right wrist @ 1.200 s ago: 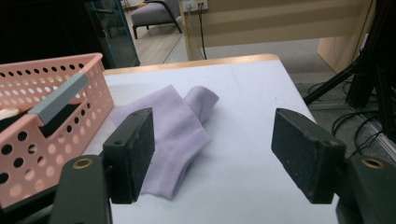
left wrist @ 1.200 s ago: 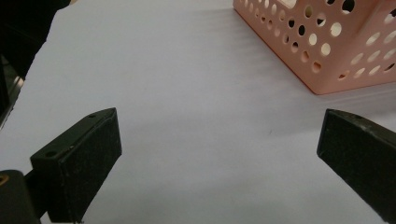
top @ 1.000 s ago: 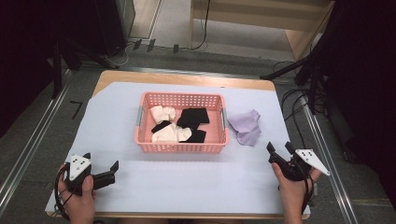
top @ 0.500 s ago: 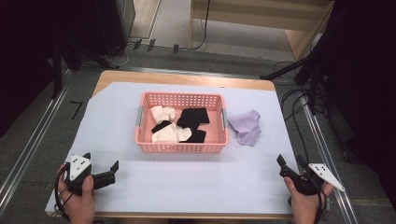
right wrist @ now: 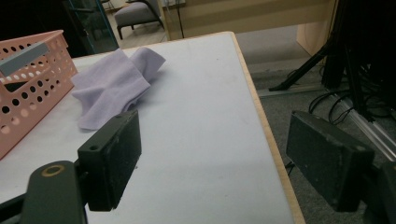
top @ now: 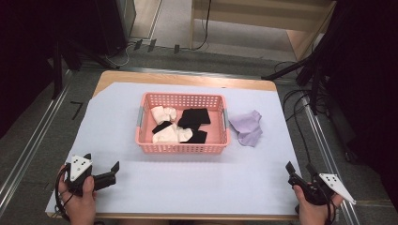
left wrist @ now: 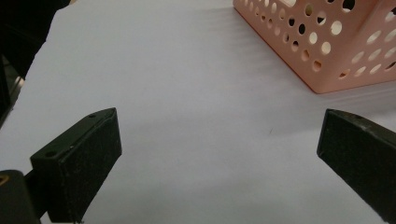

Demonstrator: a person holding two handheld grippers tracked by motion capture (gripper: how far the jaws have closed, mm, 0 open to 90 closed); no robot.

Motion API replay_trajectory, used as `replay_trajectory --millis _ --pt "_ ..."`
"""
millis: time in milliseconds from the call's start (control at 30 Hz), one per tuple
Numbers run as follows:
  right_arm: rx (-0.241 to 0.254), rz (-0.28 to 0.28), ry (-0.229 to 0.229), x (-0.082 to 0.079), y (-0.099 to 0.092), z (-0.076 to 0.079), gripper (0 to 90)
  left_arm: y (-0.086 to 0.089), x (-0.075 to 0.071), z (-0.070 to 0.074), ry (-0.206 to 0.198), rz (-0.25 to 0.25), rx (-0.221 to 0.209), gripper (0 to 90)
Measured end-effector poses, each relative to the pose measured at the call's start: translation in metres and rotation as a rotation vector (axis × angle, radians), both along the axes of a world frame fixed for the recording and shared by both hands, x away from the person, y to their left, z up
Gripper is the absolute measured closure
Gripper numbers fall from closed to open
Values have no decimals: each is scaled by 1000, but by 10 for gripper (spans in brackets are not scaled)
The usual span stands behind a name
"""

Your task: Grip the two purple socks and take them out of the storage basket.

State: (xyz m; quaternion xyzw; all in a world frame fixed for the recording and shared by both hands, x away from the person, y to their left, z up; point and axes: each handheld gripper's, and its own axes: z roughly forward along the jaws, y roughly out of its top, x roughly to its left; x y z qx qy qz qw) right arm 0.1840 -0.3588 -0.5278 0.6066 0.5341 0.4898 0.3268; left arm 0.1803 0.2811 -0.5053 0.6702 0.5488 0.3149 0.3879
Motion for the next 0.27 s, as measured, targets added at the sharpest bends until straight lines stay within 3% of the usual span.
replay_trajectory --millis 100,267 --pt "-16 11 -10 -1 1 0 184 0 0 0 -1 0 1 6" --pt "24 -6 -19 -3 -2 -1 180 0 1 0 -1 3 0 6"
